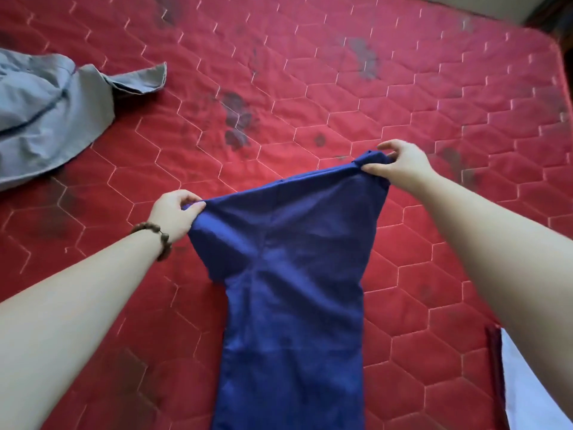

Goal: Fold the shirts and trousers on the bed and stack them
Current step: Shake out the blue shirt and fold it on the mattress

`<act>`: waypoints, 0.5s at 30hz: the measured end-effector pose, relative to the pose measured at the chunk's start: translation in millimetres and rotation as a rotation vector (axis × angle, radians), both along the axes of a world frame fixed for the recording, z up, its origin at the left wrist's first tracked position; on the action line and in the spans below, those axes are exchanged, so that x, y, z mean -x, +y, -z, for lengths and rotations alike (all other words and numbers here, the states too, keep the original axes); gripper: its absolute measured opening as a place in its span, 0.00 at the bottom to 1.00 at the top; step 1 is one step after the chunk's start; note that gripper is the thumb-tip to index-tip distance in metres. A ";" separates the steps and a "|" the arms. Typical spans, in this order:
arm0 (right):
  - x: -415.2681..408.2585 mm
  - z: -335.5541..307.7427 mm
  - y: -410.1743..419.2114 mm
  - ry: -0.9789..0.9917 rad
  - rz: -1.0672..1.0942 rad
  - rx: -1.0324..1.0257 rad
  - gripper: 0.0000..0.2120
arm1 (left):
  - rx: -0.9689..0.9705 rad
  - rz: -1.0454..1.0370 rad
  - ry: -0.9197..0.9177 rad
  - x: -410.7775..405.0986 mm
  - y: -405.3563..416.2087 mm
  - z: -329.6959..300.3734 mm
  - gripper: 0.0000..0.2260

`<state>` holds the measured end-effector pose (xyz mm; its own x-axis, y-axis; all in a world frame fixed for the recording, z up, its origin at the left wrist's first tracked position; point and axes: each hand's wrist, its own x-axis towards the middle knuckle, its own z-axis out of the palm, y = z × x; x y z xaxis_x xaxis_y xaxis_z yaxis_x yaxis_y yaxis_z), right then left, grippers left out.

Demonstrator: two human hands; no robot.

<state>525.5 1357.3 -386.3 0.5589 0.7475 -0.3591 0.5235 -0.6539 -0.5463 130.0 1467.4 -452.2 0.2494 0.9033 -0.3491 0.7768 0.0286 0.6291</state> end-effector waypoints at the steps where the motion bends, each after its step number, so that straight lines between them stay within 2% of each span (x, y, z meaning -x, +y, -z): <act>1: -2.1 16.7 3.4 -0.061 -0.011 0.078 0.32 | 0.009 0.015 0.116 -5.1 2.2 11.5 0.12; 2: -1.8 31.9 3.7 -0.113 -0.015 0.133 0.38 | 0.009 0.032 0.236 -10.3 2.2 20.5 0.17; 4: 2.1 57.8 -0.9 -0.172 0.006 0.142 0.40 | -0.049 0.084 0.392 -24.5 -1.9 33.1 0.23; 7: 8.6 87.6 -10.5 -0.167 0.097 0.099 0.39 | -0.142 0.236 0.385 -58.8 -11.0 49.8 0.24; 10: 11.8 110.3 -9.8 -0.015 0.304 0.080 0.38 | -0.141 0.283 0.329 -95.9 -13.3 65.9 0.23; 12: 13.7 123.0 -4.4 0.105 0.381 0.076 0.35 | -0.172 0.300 0.365 -112.0 -9.1 74.0 0.21; 15: 20.8 134.3 3.1 0.210 0.309 0.068 0.22 | -0.207 0.487 0.471 -115.5 -3.9 81.2 0.18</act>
<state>504.7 1360.4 -520.6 0.6634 0.5259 -0.5323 0.1774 -0.8017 -0.5709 245.6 1463.6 -533.3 0.5071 0.7867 -0.3521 0.8615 -0.4755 0.1783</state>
